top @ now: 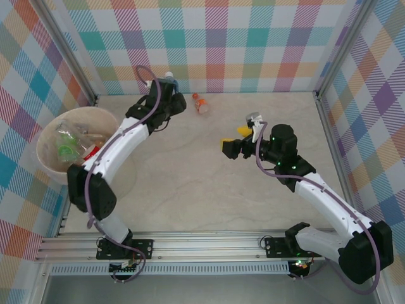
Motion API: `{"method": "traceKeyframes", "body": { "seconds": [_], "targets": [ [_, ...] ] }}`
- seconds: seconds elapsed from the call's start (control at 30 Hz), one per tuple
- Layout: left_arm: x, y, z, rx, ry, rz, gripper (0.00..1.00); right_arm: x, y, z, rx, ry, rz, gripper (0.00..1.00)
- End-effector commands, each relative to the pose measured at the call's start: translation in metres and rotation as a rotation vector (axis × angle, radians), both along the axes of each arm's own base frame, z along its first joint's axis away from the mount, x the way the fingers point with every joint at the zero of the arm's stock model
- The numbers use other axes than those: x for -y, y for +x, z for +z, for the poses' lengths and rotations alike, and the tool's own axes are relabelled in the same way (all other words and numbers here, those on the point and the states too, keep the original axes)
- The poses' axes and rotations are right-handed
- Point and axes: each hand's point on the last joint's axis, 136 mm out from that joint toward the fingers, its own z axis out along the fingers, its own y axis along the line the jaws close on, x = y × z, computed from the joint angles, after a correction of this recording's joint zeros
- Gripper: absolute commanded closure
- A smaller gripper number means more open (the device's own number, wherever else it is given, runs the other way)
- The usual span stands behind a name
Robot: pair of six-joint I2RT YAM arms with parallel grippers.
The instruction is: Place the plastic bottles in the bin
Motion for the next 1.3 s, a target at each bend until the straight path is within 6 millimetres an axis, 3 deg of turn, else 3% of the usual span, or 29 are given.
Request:
{"method": "traceKeyframes", "body": {
  "seconds": [0.0,0.2,0.33,0.43,0.6,1.0,1.07,1.13,1.27],
  "targets": [
    [-0.004,-0.033,0.025,0.017,-0.021,-0.042,0.45,-0.012,-0.011,0.026,0.029,0.048,0.084,0.0],
    [-0.034,-0.086,0.086,0.095,0.0,-0.054,0.45,-0.013,-0.005,0.022,0.022,0.045,0.056,0.0],
    [-0.08,-0.114,0.113,0.115,0.112,0.084,0.44,-0.014,0.002,0.021,0.013,0.051,0.04,0.0],
    [-0.115,-0.129,0.122,0.125,0.193,0.207,0.44,-0.015,0.005,0.021,0.006,0.057,0.035,0.0],
    [-0.159,-0.142,0.113,0.092,0.216,0.356,0.43,-0.016,0.006,0.021,0.0,0.058,0.032,0.0],
    [-0.222,-0.139,0.064,-0.054,0.118,0.538,0.4,-0.012,0.002,0.02,0.004,0.043,0.024,0.0],
    [-0.233,-0.141,0.059,-0.081,0.122,0.59,0.35,-0.012,0.002,0.019,0.002,0.04,0.022,0.0],
    [-0.241,-0.141,0.055,-0.1,0.118,0.625,0.23,-0.011,0.002,0.018,0.003,0.038,0.018,0.0],
    [-0.23,-0.133,0.06,-0.117,0.071,0.57,0.08,-0.01,0.001,0.018,0.004,0.034,0.015,0.0]
  ]
}}
